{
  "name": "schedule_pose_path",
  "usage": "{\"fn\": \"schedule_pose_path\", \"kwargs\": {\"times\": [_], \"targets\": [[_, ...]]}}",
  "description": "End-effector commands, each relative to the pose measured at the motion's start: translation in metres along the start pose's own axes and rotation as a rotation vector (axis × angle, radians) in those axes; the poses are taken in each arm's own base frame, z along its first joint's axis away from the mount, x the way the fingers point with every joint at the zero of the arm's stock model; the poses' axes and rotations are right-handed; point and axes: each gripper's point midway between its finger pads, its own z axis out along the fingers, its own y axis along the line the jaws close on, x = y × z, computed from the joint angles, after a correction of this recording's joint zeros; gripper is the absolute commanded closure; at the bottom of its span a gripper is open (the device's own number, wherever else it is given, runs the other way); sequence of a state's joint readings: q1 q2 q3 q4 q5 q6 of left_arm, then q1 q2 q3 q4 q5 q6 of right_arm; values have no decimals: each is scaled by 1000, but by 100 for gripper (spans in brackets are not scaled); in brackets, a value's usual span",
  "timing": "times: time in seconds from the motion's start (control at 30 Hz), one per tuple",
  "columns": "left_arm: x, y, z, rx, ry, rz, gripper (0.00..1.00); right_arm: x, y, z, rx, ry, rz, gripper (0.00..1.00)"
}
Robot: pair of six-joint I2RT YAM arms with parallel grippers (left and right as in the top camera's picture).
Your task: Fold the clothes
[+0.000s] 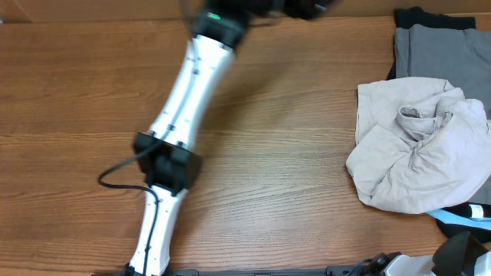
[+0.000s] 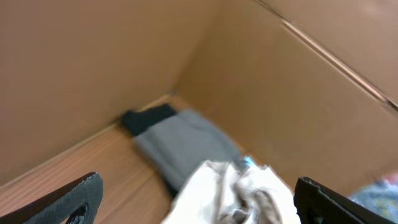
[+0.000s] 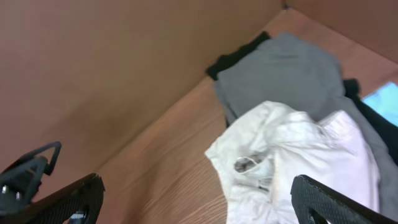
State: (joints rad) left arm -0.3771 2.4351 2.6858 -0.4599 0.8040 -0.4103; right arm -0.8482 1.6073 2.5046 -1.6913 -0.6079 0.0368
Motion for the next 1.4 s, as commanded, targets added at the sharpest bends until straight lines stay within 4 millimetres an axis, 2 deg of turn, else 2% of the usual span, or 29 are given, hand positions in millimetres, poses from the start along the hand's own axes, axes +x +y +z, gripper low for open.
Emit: {"fn": "schedule_pose_path", "kwargs": {"times": [0.0,0.2,0.37,0.5,0.63,0.77,0.93,1.1,1.17,1.27,1.37], "targets": [[-17,49,-58,-87,-7,-104,0,14,47,6,-150,41,-175,0],[-16,137,-142,-328,-33,-274,0,48,116,37,-252,146,-356,0],[-4,197,-210,-581,-60,-401,0,76,157,73,-233,219,-384,0],[-2,226,-252,-728,-98,-435,0,92,191,95,-300,253,-406,0],[-4,247,-287,-846,-141,-441,0,109,224,115,-351,305,-291,0],[-5,257,-305,-910,-164,-444,0,131,235,130,-350,374,-291,0],[-5,259,-310,-922,-169,-445,0,135,230,139,-316,386,-305,0],[-5,259,-308,-920,-167,-445,0,133,224,148,-297,354,-444,0],[-5,259,-307,-919,-166,-444,0,123,225,159,-285,297,-480,0],[-5,259,-307,-919,-166,-444,0,111,240,169,-310,211,-492,0],[-5,259,-308,-919,-166,-444,0,110,260,171,-358,127,-514,0]]}}
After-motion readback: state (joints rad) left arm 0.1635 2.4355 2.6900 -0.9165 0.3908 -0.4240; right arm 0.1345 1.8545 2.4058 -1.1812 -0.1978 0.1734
